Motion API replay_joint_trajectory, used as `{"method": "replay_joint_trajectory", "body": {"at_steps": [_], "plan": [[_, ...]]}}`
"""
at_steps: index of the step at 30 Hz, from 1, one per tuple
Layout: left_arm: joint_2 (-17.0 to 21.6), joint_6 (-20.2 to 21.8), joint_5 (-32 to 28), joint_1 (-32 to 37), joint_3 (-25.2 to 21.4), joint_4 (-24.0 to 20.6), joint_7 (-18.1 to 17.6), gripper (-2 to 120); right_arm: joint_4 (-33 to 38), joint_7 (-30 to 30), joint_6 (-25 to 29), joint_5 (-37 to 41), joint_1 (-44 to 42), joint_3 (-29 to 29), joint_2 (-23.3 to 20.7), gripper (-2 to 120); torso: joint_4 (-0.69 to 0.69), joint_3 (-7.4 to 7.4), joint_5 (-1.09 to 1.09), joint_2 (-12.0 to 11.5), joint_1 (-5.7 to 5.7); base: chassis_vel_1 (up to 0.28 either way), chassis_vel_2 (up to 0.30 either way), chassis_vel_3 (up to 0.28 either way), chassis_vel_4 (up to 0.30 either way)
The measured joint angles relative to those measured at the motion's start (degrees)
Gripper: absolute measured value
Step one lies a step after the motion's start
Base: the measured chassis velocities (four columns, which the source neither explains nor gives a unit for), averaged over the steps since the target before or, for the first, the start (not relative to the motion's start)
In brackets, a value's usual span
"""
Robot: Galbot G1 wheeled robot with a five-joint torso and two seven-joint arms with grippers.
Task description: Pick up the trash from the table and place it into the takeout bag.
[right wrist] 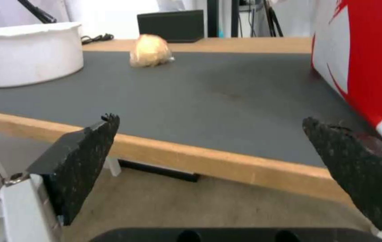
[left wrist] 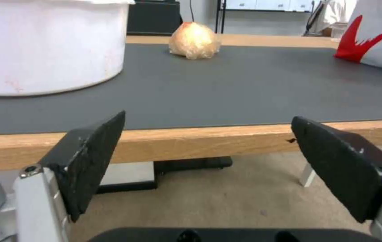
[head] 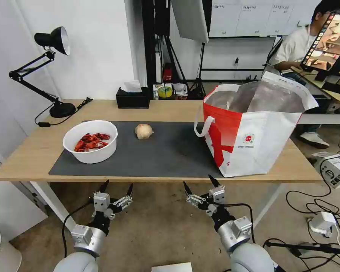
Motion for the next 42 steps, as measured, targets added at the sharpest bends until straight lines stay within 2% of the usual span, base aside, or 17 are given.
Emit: {"method": "replay_joint_trajectory", "body": {"at_steps": [30, 37, 42], "plan": [[0.2, 0.0, 0.0, -0.3, -0.2, 0.7, 0.0, 100, -0.2, 3.1, -2.0, 1.0, 1.0, -1.6, 0.9, 100, 0.00, 0.00, 0.00, 0.0, 0.00, 0.000, 0.000, 0.000, 0.000], [0.2, 0.0, 0.0, 0.0, -0.4, 0.6, 0.0, 100, 0.4, 3.4, -2.1, 4.8, 3.7, -2.8, 0.9, 100, 0.00, 0.00, 0.00, 0.0, 0.00, 0.000, 0.000, 0.000, 0.000], [0.0, -0.1, 0.0, 0.3, -0.7, 0.4, 0.0, 100, 1.0, -1.3, -1.7, 10.6, 8.6, -3.3, 0.1, 100, 0.01, 0.00, 0.00, 0.0, 0.00, 0.000, 0.000, 0.000, 0.000]]}}
